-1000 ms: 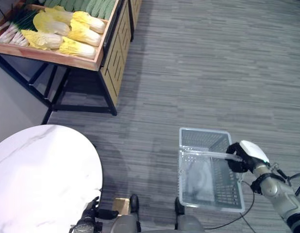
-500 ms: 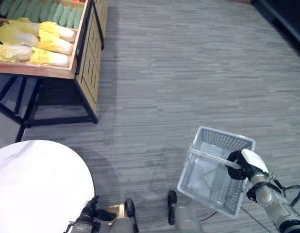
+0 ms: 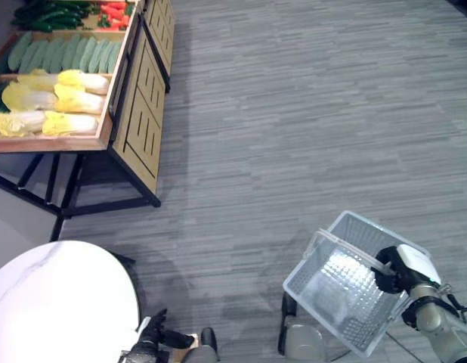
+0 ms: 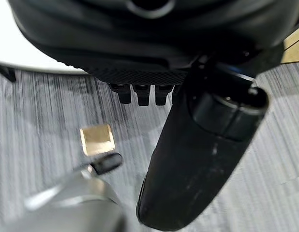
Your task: Get the vegetables into the basket
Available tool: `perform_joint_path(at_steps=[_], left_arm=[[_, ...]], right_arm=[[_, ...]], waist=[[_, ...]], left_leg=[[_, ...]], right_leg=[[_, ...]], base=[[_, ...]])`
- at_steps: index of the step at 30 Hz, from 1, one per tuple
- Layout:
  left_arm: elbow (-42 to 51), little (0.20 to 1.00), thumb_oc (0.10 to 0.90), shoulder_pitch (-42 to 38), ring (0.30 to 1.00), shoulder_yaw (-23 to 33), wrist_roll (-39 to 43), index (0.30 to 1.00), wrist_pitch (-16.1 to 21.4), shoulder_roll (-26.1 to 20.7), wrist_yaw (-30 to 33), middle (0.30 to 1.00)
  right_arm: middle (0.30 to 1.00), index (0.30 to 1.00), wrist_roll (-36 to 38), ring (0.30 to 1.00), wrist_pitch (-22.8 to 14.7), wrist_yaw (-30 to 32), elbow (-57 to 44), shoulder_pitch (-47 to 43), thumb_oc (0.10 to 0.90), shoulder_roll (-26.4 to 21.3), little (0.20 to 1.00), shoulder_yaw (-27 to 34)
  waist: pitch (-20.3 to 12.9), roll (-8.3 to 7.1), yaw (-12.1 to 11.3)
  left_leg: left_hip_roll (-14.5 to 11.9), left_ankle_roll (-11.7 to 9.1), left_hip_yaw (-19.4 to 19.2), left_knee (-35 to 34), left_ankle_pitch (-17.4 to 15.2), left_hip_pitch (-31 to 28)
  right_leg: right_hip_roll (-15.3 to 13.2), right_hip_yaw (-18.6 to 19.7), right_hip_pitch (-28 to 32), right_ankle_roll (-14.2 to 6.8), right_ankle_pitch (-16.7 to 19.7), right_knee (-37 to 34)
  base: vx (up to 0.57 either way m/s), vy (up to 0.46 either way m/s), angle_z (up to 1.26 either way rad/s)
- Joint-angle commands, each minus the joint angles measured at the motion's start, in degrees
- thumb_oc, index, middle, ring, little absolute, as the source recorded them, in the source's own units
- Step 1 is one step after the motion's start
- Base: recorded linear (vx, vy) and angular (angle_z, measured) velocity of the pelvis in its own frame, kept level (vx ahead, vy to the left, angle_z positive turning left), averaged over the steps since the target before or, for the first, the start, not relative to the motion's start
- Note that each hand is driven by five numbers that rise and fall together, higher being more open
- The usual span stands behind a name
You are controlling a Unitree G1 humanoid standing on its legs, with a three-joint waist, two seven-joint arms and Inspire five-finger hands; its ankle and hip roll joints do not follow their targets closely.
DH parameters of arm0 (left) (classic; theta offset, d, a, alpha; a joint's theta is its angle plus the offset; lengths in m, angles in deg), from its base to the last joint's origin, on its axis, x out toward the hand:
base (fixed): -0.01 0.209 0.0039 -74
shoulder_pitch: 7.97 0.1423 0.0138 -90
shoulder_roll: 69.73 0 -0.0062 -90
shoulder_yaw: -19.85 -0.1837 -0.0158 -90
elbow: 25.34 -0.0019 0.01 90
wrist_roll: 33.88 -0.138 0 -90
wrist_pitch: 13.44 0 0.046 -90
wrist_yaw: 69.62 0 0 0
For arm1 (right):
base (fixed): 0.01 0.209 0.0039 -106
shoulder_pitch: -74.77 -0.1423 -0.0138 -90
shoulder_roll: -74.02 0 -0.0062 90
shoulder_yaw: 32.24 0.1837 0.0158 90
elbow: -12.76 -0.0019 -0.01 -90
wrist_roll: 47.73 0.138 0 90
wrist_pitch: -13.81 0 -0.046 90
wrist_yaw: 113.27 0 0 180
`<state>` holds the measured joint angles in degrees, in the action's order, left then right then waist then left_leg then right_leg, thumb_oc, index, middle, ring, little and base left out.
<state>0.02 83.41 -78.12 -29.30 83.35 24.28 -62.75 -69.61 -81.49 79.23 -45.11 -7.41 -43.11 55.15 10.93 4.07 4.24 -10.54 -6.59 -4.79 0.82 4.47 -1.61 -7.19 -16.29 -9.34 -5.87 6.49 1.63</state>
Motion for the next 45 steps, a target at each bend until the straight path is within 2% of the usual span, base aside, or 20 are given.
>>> perform_joint_path(at_steps=[1, 3, 5, 6, 8, 11, 13, 17, 18, 24, 25, 30, 31, 32, 34, 36, 37, 40, 43, 45], left_arm=[[1.53, 1.000, 0.900, -2.10, 1.000, 1.97, 1.27, 1.000, 1.12, -5.27, 2.42, 1.000], [1.60, 1.000, 0.900, -2.25, 1.000, 1.90, 1.62, 1.000, 1.04, -5.09, 2.70, 1.000], [1.60, 1.000, 0.900, -2.45, 1.000, 1.68, 1.76, 1.000, 1.00, -5.07, 2.84, 1.000], [1.62, 1.000, 0.900, -2.75, 1.000, 1.17, 1.90, 1.000, 1.16, -4.81, 3.01, 1.000], [1.25, 1.000, 0.900, -2.52, 1.000, 0.80, 1.60, 1.000, 1.16, -4.70, 3.27, 1.000], [0.80, 1.000, 0.900, -2.43, 1.000, 0.68, 1.15, 1.000, 1.06, -4.74, 3.75, 1.000], [0.55, 1.000, 0.900, -1.90, 1.000, 1.02, 0.80, 1.000, 0.75, -4.99, 3.91, 1.000], [-0.14, 1.000, 0.900, -1.16, 1.000, 1.21, 0.30, 1.000, 0.57, -4.78, 3.42, 1.000], [-0.38, 1.000, 0.900, -1.30, 1.000, 0.79, -0.25, 1.000, 0.57, -4.90, 3.20, 1.000], [0.68, 1.000, 0.900, -1.55, 1.000, 0.39, -0.15, 1.000, 0.84, -5.66, 3.36, 1.000], [1.10, 1.000, 0.900, -1.72, 1.000, 0.42, 0.20, 1.000, 0.92, -6.16, 3.68, 1.000], [2.26, 1.000, 0.900, -1.56, 1.000, 0.70, 0.17, 1.000, 0.68, -7.44, 3.96, 1.000], [2.89, 1.000, 0.900, -1.84, 1.000, 1.19, 0.84, 1.000, 0.71, -7.66, 4.21, 1.000], [2.90, 1.000, 0.900, -1.83, 1.000, 1.22, 0.84, 1.000, 0.70, -7.64, 4.21, 1.000], [2.75, 1.000, 0.900, -2.67, 1.000, 1.58, 1.56, 1.000, 0.82, -7.73, 4.56, 1.000], [2.77, 1.000, 0.900, -3.13, 1.000, 1.71, 1.77, 1.000, 0.89, -7.67, 4.66, 1.000], [2.59, 1.000, 0.900, -4.07, 1.000, 1.88, 2.14, 1.000, 1.00, -7.59, 4.84, 1.000], [1.94, 1.000, 0.900, -4.43, 1.000, 2.26, 1.54, 1.000, 0.90, -7.61, 4.62, 1.000], [0.69, 1.000, 0.900, -3.37, 1.000, 2.99, 0.83, 1.000, 0.66, -6.78, 4.58, 1.000], [0.38, 1.000, 0.900, -3.12, 1.000, 2.95, 0.79, 1.000, 0.61, -6.44, 4.54, 1.000]], right_arm=[[0.300, 0.300, 3.30, 0.300, -3.92, 5.23, -6.69, -2.67, 0.400, -4.09, 0.300, 6.12], [0.300, 0.300, 3.24, 0.300, -3.74, 5.80, -5.93, -2.35, 0.400, -4.75, 0.300, 6.61], [0.300, 0.300, 3.33, 0.300, -3.58, 5.87, -6.12, -2.13, 0.400, -4.80, 0.300, 7.06], [0.300, 0.300, 3.62, 0.300, -3.46, 6.46, -5.75, -1.89, 0.400, -4.87, 0.300, 7.79], [0.300, 0.300, 3.59, 0.300, -3.44, 7.03, -5.54, -2.20, 0.400, -4.77, 0.300, 7.78], [0.300, 0.300, 2.96, 0.300, -3.33, 7.50, -6.30, -2.47, 0.400, -4.63, 0.300, 6.92], [0.300, 0.300, 1.96, 0.300, -3.06, 7.01, -6.79, -2.84, 0.400, -4.63, 0.300, 5.93], [0.300, 0.300, 1.95, 0.300, -2.71, 6.45, -6.84, -3.31, 0.400, -2.76, 0.300, 4.86], [0.300, 0.300, 1.99, 0.300, -2.44, 6.22, -6.70, -3.61, 0.400, -1.65, 0.300, 4.62], [0.300, 0.300, 2.13, 0.300, -2.21, 6.49, -4.92, -5.77, 0.400, 0.54, 0.300, 2.64], [0.300, 0.300, 2.30, 0.300, -2.09, 6.71, -4.02, -7.02, 0.400, 1.15, 0.300, 1.70], [0.300, 0.300, 2.40, 0.300, -2.15, 6.60, -2.57, -9.23, 0.400, 2.39, 0.300, -0.82], [0.300, 0.300, 2.12, 0.300, -2.10, 6.50, -2.70, -9.20, 0.400, 2.57, 0.300, -1.23], [0.300, 0.300, 2.12, 0.300, -2.09, 6.50, -2.70, -9.23, 0.400, 2.55, 0.300, -1.26], [0.300, 0.300, 2.20, 0.300, -2.10, 6.48, -2.98, -9.29, 0.400, 2.52, 0.300, -1.21], [0.300, 0.300, 2.39, 0.300, -2.14, 6.53, -3.20, -9.30, 0.400, 2.51, 0.300, -1.18], [0.300, 0.300, 2.69, 0.300, -2.13, 6.79, -3.51, -9.13, 0.400, 2.51, 0.300, -1.02], [0.300, 0.300, 2.18, 0.300, -2.10, 6.61, -5.27, -7.62, 0.400, 2.06, 0.300, -0.04], [0.300, 0.300, 2.07, 0.300, -2.16, 6.12, -5.74, -5.65, 0.400, 1.94, 0.300, 1.25], [0.300, 0.300, 2.26, 0.300, -2.25, 6.10, -5.26, -5.62, 0.400, 1.85, 0.300, 1.18]], waist=[[-0.47, -4.59, -0.52], [0.30, -5.24, -1.08], [0.68, -5.69, -1.10], [1.46, -6.17, -1.79], [1.33, -6.42, -2.32], [1.25, -5.53, -3.83], [0.98, -5.36, -5.02], [-0.09, -6.04, -5.56], [-0.37, -6.87, -5.51], [-0.56, -9.07, -5.97], [-0.30, -9.36, -6.13], [1.43, -8.35, -6.39], [2.30, -7.83, -5.65], [2.45, -7.88, -5.67], [3.25, -7.69, -4.72], [3.83, -7.53, -4.22], [4.45, -7.84, -2.81], [4.14, -8.03, -1.28], [2.70, -8.38, -0.84], [2.34, -8.09, -0.75]], left_leg=[[2.50, -1.78, 2.66, 16.09, -0.65, 0.35], [3.08, -1.90, 3.49, 21.55, 1.55, 3.62], [3.76, -1.49, 3.72, 21.67, 1.85, 5.46], [4.64, -0.26, 2.00, 17.76, -0.92, 10.21], [4.43, 0.49, 1.09, 12.29, -2.69, 13.17], [1.45, -0.64, 0.66, 0.98, 4.62, 17.00], [0.80, -1.09, 1.70, -1.25, 6.61, 17.34], [3.06, 0.31, 0.70, -1.09, 5.02, 15.41], [4.37, 1.65, 0.00, -0.09, 3.34, 15.13], [7.31, 4.03, -1.47, 4.14, -0.65, 16.50], [8.12, 4.99, -1.70, 3.90, -1.57, 16.03], [9.15, 7.58, -2.92, 2.81, -4.14, 11.92], [9.16, 7.79, -2.70, 1.97, -4.76, 9.63], [9.19, 7.75, -2.75, 1.90, -4.85, 9.39], [9.71, 7.55, -2.03, 1.46, -5.43, 7.55], [9.87, 7.35, -1.49, 1.39, -6.05, 6.39], [10.56, 6.60, 0.11, 1.38, -7.95, 4.00], [10.60, 5.67, 2.21, 1.52, -9.60, 1.69], [10.72, 4.67, 4.18, 2.16, -11.62, -1.66], [10.39, 4.28, 4.57, 2.96, -11.38, -1.99]], right_leg=[[-1.88, 2.05, -1.86, -1.71, -0.08, 1.91], [-1.45, 1.84, 0.14, -0.46, -1.33, 1.33], [-1.92, 1.74, 0.73, -0.29, -1.78, 1.16], [-2.29, 1.50, 2.93, -0.74, -2.79, 0.43], [-2.63, 1.55, 3.63, -1.41, -3.53, 0.02], [-1.70, 2.64, 5.74, -1.85, -5.57, 0.28], [-1.29, 3.64, 7.62, -1.95, -6.70, 0.48], [-2.49, 5.44, 9.59, -2.75, -7.85, 1.70], [-3.73, 6.26, 9.62, -3.46, -7.30, 2.38], [-6.65, 8.10, 8.56, -5.53, -2.05, 4.54], [-7.30, 8.45, 6.76, -5.91, 0.67, 7.53], [-7.86, 8.00, 1.02, -5.67, 4.77, 20.11], [-6.43, 8.13, -2.91, -5.24, 3.98, 20.88], [-6.47, 8.21, -2.88, -5.23, 3.69, 21.22], [-4.73, 8.02, -6.08, -4.64, 1.86, 17.98], [-4.45, 7.72, -6.35, -4.55, 1.31, 16.23], [-3.66, 7.90, -8.57, -4.99, 2.14, 6.88], [-3.36, 11.32, -9.53, -6.10, 4.54, 0.03], [-3.37, 10.45, -8.94, -6.09, 6.00, 0.59], [-3.06, 9.84, -8.53, -5.70, 6.01, 0.75]], base=[[0.18, -0.226, 0.15], [0.14, -0.176, 0.18], [0.14, -0.103, 0.00], [0.24, -0.104, 0.19], [0.24, -0.010, 0.57], [0.28, 0.086, -0.05], [0.34, 0.129, -0.33], [0.30, 0.212, -0.53], [0.28, 0.306, -0.52], [0.16, 0.210, 0.05], [0.09, 0.211, 0.20], [0.16, 0.234, -0.02], [0.17, 0.145, 0.04], [0.19, 0.113, -0.06], [0.20, 0.024, -0.07], [0.25, -0.039, 0.04], [0.32, -0.103, 0.20], [0.41, -0.150, 0.57], [0.37, -0.190, 0.66], [0.23, -0.169, 0.64]])
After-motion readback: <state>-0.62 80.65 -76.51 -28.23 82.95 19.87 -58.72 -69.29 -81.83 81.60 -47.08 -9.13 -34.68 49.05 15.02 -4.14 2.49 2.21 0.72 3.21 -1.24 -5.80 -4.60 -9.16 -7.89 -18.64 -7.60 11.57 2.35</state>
